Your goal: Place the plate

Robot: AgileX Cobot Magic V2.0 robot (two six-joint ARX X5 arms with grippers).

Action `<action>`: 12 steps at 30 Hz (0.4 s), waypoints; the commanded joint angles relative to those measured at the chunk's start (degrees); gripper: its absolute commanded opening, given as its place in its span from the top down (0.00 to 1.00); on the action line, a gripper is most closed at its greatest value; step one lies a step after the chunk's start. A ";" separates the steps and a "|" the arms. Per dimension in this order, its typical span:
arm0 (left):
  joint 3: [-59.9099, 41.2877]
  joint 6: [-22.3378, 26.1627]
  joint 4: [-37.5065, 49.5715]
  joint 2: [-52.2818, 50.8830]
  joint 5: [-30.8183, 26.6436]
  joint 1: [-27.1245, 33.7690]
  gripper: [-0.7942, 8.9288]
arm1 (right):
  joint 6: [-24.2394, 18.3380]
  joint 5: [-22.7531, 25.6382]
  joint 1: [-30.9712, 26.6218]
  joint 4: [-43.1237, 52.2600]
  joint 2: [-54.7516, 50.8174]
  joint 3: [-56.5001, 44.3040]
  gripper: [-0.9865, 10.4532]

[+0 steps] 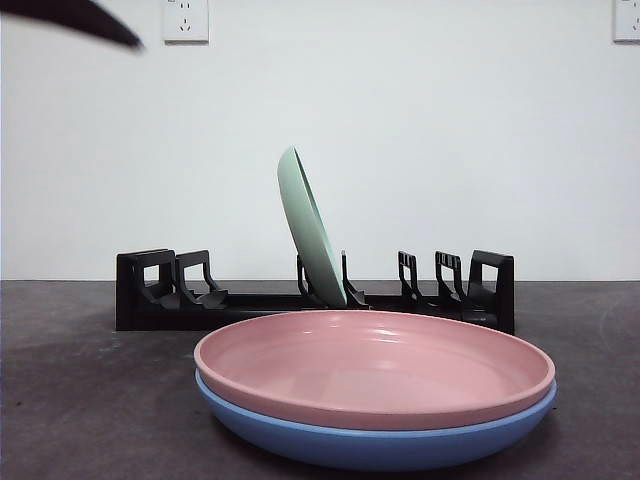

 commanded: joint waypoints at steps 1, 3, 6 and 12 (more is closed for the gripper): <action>4.07 5.79 -3.43 -2.51 -2.89 0.28 0.49 | 3.76 -2.60 0.31 3.80 4.59 0.85 0.57; 6.49 8.20 -6.34 -4.87 -6.58 0.61 0.49 | 5.29 -4.20 0.76 6.82 8.28 0.85 0.57; 9.05 11.26 -9.62 -7.82 -11.08 0.87 0.49 | 7.13 -5.73 2.27 12.07 13.40 1.07 0.57; 10.34 13.62 -12.70 -14.16 -13.09 0.87 0.50 | 8.87 -6.60 7.45 21.59 26.45 5.33 0.57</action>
